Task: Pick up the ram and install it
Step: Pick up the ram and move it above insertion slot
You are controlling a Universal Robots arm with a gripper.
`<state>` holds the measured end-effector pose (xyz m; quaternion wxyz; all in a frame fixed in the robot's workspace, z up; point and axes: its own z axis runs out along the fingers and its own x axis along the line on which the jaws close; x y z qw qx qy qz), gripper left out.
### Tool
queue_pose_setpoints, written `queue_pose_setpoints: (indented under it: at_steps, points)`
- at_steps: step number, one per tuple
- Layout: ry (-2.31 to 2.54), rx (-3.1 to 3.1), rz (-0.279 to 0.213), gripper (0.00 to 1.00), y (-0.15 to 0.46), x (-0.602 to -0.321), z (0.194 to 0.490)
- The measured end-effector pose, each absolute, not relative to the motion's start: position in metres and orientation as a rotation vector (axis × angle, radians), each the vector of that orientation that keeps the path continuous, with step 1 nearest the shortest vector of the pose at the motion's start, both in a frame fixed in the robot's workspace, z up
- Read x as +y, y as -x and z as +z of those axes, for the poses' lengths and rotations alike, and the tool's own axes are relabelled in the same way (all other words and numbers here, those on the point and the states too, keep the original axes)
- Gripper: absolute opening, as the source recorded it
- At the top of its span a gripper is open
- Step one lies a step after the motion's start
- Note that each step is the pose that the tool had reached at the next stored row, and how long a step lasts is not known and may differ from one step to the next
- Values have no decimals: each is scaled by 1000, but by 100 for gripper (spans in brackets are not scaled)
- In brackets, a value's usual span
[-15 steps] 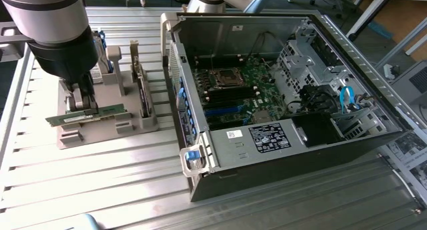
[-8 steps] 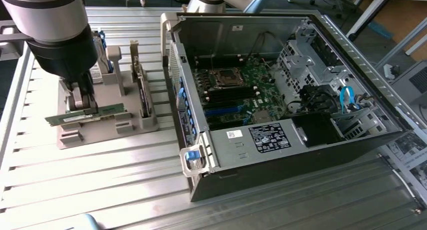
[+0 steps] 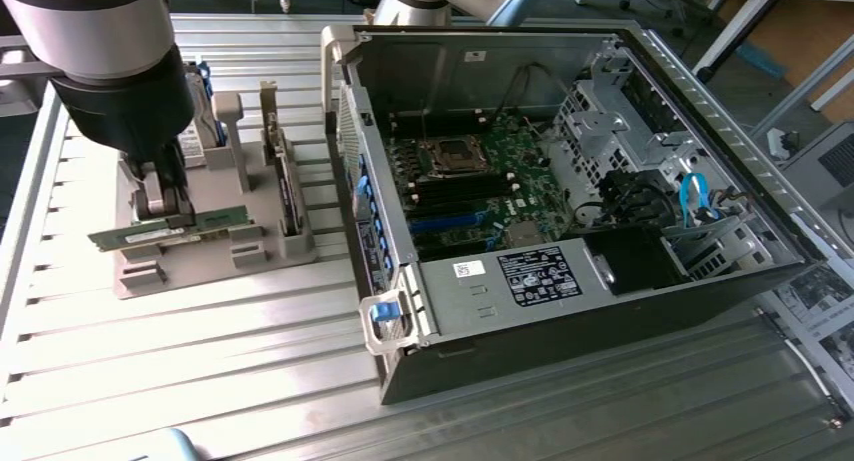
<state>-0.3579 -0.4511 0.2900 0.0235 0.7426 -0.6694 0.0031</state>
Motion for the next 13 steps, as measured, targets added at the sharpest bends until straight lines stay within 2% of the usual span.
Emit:
queue_pose_setpoints:
  at_steps: [13]
  points:
    - [-2295, -2069, 16, 12, 358, -451, 296]
